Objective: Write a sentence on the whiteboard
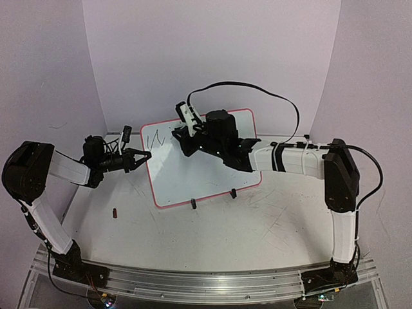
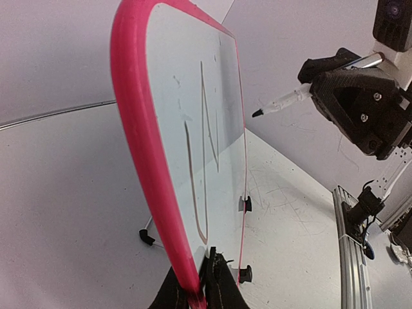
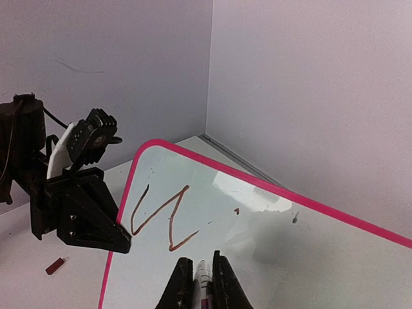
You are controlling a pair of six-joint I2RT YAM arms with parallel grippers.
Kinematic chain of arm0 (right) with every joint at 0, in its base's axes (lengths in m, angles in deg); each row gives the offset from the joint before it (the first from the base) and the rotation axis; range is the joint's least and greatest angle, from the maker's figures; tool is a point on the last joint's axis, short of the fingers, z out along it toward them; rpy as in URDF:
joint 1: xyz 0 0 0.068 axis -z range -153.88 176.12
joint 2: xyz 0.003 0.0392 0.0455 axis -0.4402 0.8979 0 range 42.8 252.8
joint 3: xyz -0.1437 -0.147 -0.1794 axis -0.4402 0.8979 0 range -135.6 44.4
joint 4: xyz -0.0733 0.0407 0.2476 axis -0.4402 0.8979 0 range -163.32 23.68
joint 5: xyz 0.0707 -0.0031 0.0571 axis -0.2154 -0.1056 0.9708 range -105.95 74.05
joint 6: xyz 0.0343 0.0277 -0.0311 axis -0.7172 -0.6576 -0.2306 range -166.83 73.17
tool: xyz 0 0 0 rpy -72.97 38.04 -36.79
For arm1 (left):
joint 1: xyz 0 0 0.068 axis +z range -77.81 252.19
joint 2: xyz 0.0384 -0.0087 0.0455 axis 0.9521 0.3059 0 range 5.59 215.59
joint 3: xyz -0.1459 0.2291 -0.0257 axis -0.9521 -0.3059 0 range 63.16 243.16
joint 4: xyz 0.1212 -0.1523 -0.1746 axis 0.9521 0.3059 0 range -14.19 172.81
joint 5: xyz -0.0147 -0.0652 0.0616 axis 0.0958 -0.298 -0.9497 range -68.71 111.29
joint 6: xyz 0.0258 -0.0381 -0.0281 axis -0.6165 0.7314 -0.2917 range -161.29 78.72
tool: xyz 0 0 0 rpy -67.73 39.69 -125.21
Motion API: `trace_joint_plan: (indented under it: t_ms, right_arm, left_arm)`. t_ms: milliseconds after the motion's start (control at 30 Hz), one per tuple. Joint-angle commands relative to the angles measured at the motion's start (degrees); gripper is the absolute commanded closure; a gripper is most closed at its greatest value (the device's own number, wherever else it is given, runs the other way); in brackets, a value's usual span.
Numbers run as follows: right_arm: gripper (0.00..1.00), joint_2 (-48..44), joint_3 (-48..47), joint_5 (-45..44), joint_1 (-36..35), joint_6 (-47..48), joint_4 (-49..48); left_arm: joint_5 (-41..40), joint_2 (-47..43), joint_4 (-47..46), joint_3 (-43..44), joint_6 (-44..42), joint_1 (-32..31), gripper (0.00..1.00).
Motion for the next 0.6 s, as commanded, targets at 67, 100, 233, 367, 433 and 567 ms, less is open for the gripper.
trace_joint_plan:
  t_ms: [67,100,233,367,433,567]
  right_arm:
    - [1.00,2.1,-4.3,0.8,-0.7,-0.6,1.4]
    - [1.00,2.3,-4.5,0.0,-0.7,-0.8,1.5]
    - [1.00,2.3,-4.6,-3.2,-0.5,-1.8,1.6]
    - [1.00,2.3,-4.4,-4.1,-0.5,-2.1,1.0]
    - [1.00,2.4,-4.5,-4.5,-0.5,-1.8,0.4]
    - [1.00,3.5,-6.0,-6.3,-0.5,-1.4,0.3]
  left_arm:
    - [-5.4,-0.5,-0.5,-0.1,-6.4,0.0,1.00]
    - [-5.4,-0.4,-0.5,0.0,-6.4,-0.1,1.00]
    - [-5.4,-0.3,-0.3,0.3,-6.5,0.0,1.00]
    - [-5.3,-0.6,-0.2,0.0,-6.6,0.0,1.00]
    - [-5.3,-0.6,-0.1,-0.1,-6.6,-0.1,1.00]
    - [-5.2,-0.6,-0.1,0.1,-6.6,0.0,1.00]
